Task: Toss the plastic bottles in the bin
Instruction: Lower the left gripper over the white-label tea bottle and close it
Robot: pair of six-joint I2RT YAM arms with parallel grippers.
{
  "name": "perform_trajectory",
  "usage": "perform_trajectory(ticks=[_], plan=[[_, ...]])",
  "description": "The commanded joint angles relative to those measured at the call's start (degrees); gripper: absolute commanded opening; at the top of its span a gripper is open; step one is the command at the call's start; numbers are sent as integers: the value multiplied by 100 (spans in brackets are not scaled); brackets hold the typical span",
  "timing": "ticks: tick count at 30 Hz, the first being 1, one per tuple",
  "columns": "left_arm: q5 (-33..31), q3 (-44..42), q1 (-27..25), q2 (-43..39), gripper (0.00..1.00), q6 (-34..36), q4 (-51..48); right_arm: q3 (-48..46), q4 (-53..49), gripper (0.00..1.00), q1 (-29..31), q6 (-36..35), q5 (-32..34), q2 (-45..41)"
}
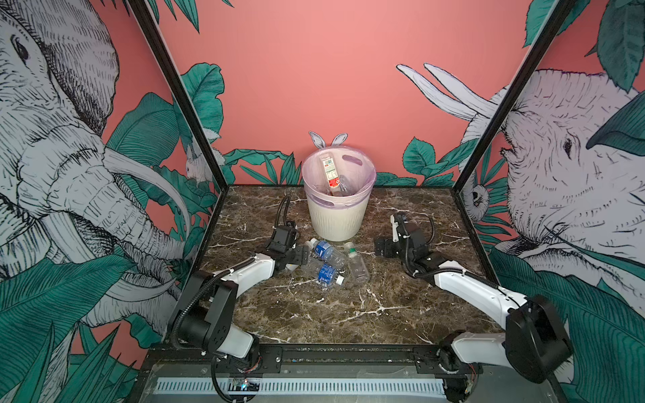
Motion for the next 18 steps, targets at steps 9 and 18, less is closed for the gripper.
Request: perform_trajectory(ticks=[9, 18], plan=[[-51, 64, 168, -40, 84, -117, -278, 36, 216, 98, -17, 37, -52, 10], [29, 56, 209, -31, 73, -138, -263, 47, 216, 98, -25, 37, -93, 16]])
